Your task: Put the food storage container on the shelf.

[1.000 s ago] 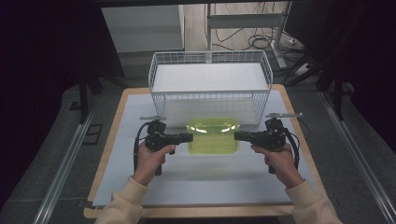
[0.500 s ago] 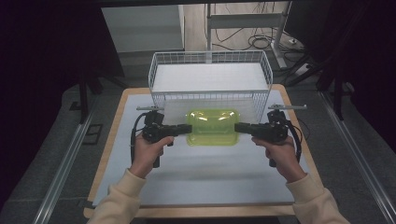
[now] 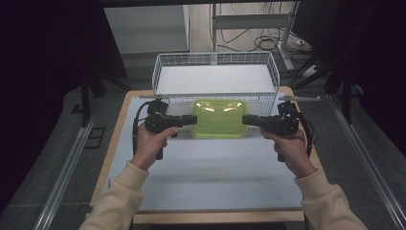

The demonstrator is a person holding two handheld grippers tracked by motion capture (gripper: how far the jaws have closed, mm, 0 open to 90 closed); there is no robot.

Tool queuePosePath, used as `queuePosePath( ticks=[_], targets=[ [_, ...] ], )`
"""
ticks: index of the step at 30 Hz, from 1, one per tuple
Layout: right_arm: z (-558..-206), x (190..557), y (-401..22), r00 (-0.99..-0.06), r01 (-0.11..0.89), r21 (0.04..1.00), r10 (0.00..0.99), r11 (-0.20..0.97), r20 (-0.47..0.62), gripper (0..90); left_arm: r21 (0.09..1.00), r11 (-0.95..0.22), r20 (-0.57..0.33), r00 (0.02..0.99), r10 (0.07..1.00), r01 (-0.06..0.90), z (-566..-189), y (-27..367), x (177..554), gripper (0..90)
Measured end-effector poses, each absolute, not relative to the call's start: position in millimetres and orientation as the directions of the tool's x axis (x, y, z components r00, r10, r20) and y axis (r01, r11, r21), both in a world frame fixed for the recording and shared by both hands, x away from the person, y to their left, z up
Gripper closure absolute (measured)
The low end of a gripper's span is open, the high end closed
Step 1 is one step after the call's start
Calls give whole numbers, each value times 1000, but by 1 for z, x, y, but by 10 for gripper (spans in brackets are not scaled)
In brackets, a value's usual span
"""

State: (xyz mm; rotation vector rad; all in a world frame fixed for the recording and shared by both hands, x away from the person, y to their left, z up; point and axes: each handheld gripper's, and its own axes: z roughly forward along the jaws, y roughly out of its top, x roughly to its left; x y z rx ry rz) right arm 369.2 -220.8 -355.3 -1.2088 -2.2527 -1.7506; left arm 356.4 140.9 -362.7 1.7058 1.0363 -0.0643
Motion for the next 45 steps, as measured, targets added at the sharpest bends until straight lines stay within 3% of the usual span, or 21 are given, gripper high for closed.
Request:
queuePosePath(
  ticks=[21,45],
  targets=[
    [-312,415,-213,-688,572,819,567,39,453,814,765,-31,-501,626,598,643,-320,146,412,806],
    [-305,482,-204,-617,623,782,610,-6,497,812,728,2,-531,562,634,686,-318,148,477,802]
  ],
)
